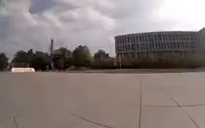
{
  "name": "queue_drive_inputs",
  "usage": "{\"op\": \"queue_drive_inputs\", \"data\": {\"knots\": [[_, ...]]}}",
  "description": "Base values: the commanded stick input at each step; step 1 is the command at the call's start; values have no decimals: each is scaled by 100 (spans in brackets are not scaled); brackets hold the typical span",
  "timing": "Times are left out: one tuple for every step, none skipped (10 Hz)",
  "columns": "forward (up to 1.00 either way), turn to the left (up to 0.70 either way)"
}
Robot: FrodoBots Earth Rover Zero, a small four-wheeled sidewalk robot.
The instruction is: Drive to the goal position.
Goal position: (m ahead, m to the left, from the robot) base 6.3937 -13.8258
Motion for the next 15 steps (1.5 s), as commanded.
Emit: {"op": "queue_drive_inputs", "data": {"knots": [[100, -40], [100, -40], [100, -40], [96, -38], [82, -36], [65, -32], [74, -37], [84, -35], [89, -35], [93, -37], [99, -39], [100, -40], [100, -40], [100, -40], [100, -39]]}}
